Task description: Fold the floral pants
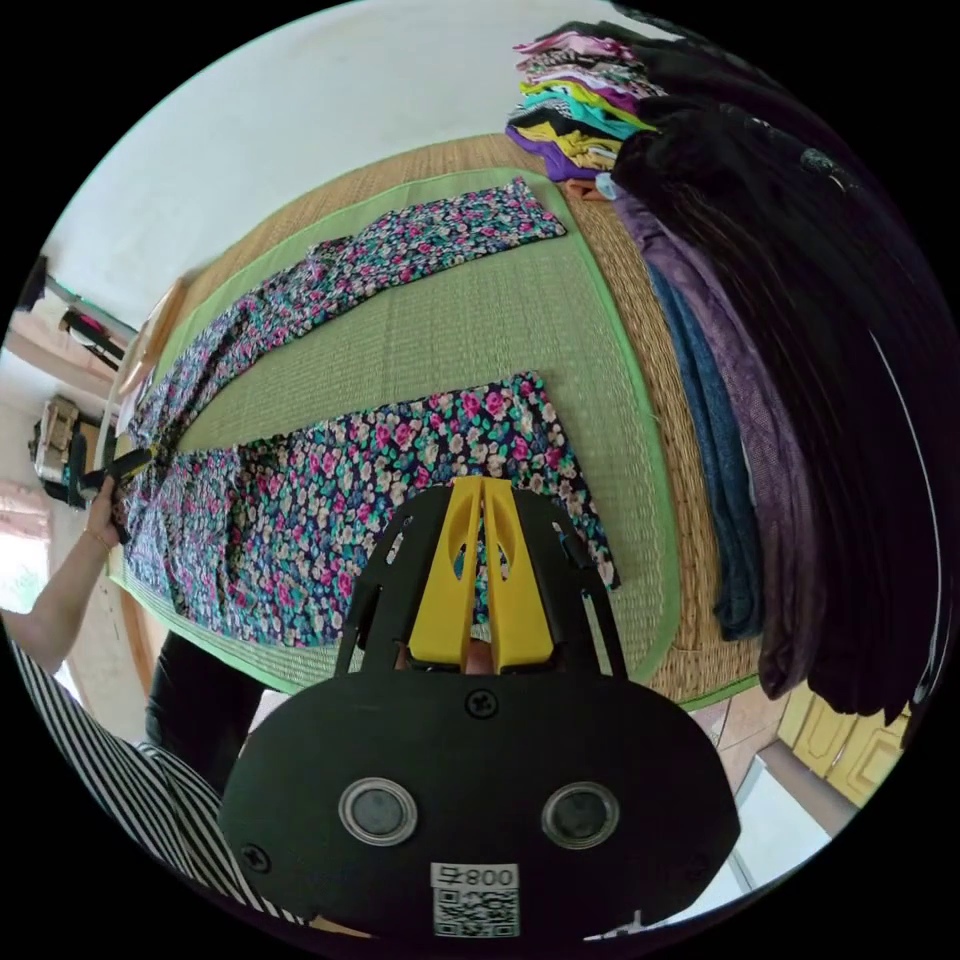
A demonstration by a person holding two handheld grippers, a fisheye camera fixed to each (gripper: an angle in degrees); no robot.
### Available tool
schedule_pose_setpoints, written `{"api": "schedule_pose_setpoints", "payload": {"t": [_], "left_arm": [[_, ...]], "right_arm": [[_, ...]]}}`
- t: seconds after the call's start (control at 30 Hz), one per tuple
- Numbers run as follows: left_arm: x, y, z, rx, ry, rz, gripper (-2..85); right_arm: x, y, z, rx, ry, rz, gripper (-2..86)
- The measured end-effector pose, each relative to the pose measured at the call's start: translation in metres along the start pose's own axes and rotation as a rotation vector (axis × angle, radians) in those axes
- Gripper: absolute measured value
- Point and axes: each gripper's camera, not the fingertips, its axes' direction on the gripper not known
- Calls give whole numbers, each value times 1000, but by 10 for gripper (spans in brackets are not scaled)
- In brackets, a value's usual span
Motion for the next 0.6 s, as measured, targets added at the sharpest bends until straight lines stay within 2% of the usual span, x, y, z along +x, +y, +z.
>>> {"api": "schedule_pose_setpoints", "payload": {"t": [0.3,0.4,0.6], "left_arm": [[-59,51,-65,56,-46,-18,1],[-86,76,-96,106,-126,-71,1],[-151,117,-120,15,-279,-230,1]], "right_arm": [[-67,-24,-28,-12,96,22,-2],[-150,-32,-50,6,39,-110,-1],[-430,-4,-33,-98,-269,-600,0]]}}
